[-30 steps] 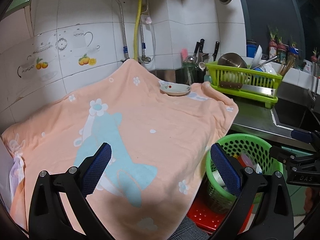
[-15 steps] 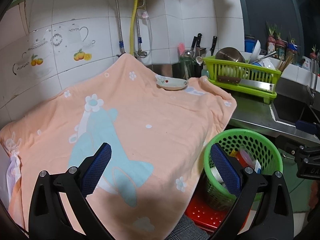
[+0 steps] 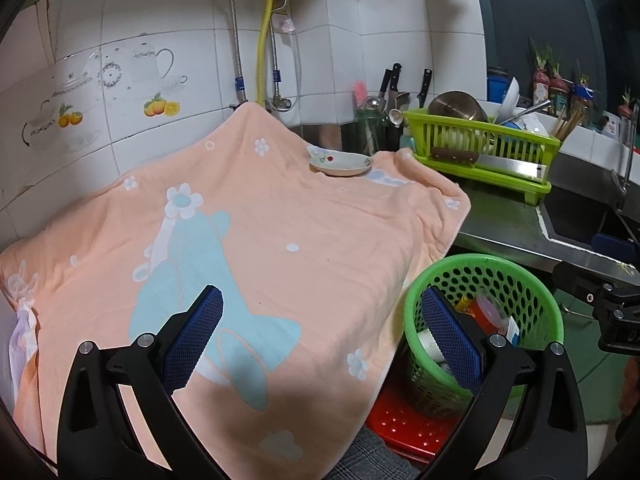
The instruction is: Collect trash
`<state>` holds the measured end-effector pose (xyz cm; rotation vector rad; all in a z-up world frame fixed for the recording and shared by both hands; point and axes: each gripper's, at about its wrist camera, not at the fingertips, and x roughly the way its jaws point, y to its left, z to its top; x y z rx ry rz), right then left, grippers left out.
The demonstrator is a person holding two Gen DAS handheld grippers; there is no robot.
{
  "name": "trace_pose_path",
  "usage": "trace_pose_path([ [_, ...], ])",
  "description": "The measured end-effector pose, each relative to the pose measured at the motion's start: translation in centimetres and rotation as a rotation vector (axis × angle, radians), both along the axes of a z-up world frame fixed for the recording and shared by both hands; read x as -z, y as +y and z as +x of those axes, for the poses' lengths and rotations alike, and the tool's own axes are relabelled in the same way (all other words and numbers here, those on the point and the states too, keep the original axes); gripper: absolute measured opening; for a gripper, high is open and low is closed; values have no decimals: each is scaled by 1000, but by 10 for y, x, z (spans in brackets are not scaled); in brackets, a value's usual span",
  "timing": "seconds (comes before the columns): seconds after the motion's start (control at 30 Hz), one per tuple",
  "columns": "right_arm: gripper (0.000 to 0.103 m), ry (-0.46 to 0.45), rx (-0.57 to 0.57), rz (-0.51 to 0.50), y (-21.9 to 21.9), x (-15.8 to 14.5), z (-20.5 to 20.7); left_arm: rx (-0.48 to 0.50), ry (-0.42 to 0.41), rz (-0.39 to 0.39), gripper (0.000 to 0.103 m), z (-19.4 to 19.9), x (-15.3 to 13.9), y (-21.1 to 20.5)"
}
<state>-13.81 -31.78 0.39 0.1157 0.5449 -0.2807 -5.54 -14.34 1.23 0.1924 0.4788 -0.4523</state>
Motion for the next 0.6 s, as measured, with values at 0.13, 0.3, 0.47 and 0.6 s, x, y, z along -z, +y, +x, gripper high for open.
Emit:
trace_pose_path([
  [0.13,94,-2,1,0,2,-1,0,-3,-3,-3,98,-1,-1,0],
  [0.3,94,-7,0,0,3,-2,0,-6,-8,-6,98,-3,-1,1],
  [0.47,94,-9,-1,2,5,-3,0,-9,-13,-7,98,-3,-2,1],
  [0.6,94,-10,0,0,5,-3,0,-10,-13,-5,98,-4,-2,1],
])
